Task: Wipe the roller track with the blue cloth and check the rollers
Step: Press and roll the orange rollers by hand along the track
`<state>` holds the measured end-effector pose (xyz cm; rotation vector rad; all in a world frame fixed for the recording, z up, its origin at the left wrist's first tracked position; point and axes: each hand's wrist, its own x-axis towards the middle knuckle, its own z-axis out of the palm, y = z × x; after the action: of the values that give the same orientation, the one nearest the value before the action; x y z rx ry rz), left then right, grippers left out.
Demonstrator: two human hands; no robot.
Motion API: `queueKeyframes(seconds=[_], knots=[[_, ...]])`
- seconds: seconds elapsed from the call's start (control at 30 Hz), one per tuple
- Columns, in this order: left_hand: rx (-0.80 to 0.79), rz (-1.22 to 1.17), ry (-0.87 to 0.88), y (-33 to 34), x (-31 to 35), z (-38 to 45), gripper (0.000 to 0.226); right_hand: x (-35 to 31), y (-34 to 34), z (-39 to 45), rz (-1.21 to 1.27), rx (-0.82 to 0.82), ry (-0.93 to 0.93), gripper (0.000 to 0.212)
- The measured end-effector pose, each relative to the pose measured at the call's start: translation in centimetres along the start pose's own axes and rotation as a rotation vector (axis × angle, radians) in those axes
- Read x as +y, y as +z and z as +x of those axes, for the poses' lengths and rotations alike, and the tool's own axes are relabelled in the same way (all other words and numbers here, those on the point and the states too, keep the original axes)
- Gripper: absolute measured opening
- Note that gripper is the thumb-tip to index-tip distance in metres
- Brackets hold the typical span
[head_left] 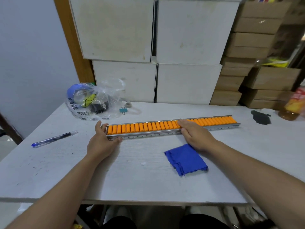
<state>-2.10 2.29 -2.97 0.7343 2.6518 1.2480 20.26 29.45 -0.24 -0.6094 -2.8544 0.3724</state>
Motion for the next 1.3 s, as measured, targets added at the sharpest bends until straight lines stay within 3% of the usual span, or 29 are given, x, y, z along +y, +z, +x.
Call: queueKeyframes(seconds=[0.23, 0.37, 0.5, 0.57, 0.7, 0.87, 1.0, 1.17, 1.3], knots=[[0.002, 0.005, -0.005, 0.2, -0.1, 0.2, 0.102, 9.4, -2.7, -2.4, -0.087, 0.111, 0.276, 0.045], [0.004, -0.008, -0.011, 0.1, -0.2, 0.2, 0.102, 12.8, -3.4, -2.6, -0.157, 0.222, 0.423, 0.033], [0.006, -0.020, -0.014, 0.2, 0.0, 0.2, 0.100, 14.5, -4.2, -2.4, -0.171, 0.228, 0.734, 0.048], [0.002, -0.020, -0.015, 0.2, 0.1, 0.2, 0.099, 13.7, -4.2, -2.2, -0.172, 0.281, 0.768, 0.049], [-0.029, -0.029, -0.001, 0.0, 0.2, 0.3, 0.099, 6.4, -2.8, -0.9, 0.076, 0.324, 0.488, 0.049], [-0.148, -0.014, 0.052, -1.6, 0.7, 1.5, 0.097, -7.1, -0.8, 0.9, 0.177, 0.130, 0.083, 0.053], [-0.274, 0.110, 0.121, -3.2, 0.9, 3.5, 0.074, -16.3, 0.7, 2.0, 0.171, -0.051, -0.206, 0.057], [-0.429, 0.022, 0.154, -3.9, 0.5, 5.0, 0.057, -20.2, 3.1, 4.6, 0.089, -0.212, -0.477, 0.059], [-0.291, -0.077, 0.165, -3.3, -1.4, 4.6, 0.059, -20.5, 4.6, 6.7, 0.016, -0.256, -0.563, 0.063]])
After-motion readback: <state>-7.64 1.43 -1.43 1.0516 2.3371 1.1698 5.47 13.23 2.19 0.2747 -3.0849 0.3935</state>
